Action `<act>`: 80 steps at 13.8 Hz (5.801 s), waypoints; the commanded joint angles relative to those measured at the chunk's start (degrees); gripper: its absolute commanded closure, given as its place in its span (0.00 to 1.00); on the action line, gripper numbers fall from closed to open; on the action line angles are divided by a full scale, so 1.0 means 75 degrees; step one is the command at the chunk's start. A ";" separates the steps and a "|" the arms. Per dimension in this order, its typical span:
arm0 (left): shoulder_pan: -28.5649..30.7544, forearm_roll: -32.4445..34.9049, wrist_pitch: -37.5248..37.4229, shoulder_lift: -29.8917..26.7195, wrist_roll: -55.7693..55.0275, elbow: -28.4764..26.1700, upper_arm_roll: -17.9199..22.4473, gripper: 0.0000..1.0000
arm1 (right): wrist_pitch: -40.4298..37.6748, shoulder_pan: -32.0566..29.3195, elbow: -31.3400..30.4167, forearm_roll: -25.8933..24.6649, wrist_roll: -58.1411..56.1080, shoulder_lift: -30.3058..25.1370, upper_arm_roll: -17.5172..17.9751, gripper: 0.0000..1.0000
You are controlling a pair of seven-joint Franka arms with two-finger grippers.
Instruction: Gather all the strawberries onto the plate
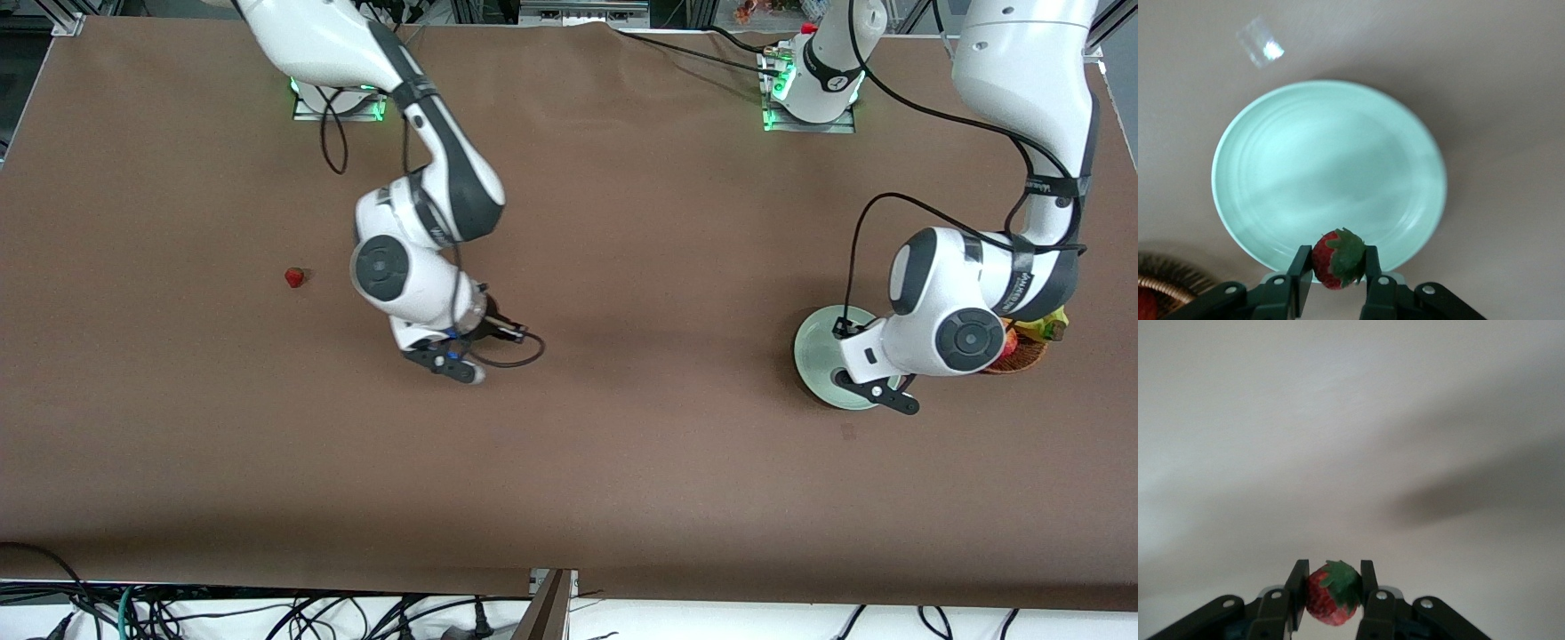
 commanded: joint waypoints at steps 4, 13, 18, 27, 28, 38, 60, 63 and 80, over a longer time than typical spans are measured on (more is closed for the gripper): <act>0.0450 0.0156 0.0945 0.0303 0.1150 -0.0410 -0.0125 0.96 | 0.1727 0.1177 0.1758 0.0032 0.2094 0.1829 -0.0099 0.71; 0.0521 0.0039 0.0853 0.0094 0.1237 -0.0328 -0.0218 0.00 | 0.2689 0.1718 0.1691 -0.0671 0.3116 0.2418 -0.0111 0.37; 0.0439 0.0027 0.0350 -0.0364 -0.0164 -0.0293 -0.1095 0.00 | 0.1885 0.1590 0.1573 -0.0871 0.2918 0.1858 -0.0332 0.24; 0.0451 0.0027 0.0372 -0.0399 -0.1717 -0.0293 -0.1824 0.00 | -0.2163 0.0628 -0.0084 -0.0976 -0.2780 -0.0099 -0.2333 0.23; 0.0439 0.0027 0.0384 -0.0388 -0.1717 -0.0293 -0.1835 0.00 | -0.1861 0.0628 -0.0926 -0.0988 -0.4008 -0.0334 -0.2836 0.23; -0.0800 0.0073 0.1695 0.0245 -0.5390 -0.0363 -0.2562 0.00 | 0.0779 0.0406 -0.6510 -0.0824 -0.7768 -0.2678 -0.4329 0.23; -0.1682 0.0343 0.2815 0.0646 -0.8162 -0.0293 -0.2328 0.97 | 0.1353 -0.0075 -0.6889 0.1086 -0.9657 -0.2047 -0.4271 0.85; -0.1121 0.0343 0.1444 -0.0034 -0.7510 -0.0270 -0.2316 0.93 | 0.0665 0.0019 -0.5943 0.1086 -0.9482 -0.2036 -0.4236 0.85; 0.2127 0.0238 0.1392 0.0902 0.0440 -0.0328 -0.2363 0.00 | 0.3025 0.1095 -0.0091 0.1074 0.0078 0.1455 -0.0006 0.73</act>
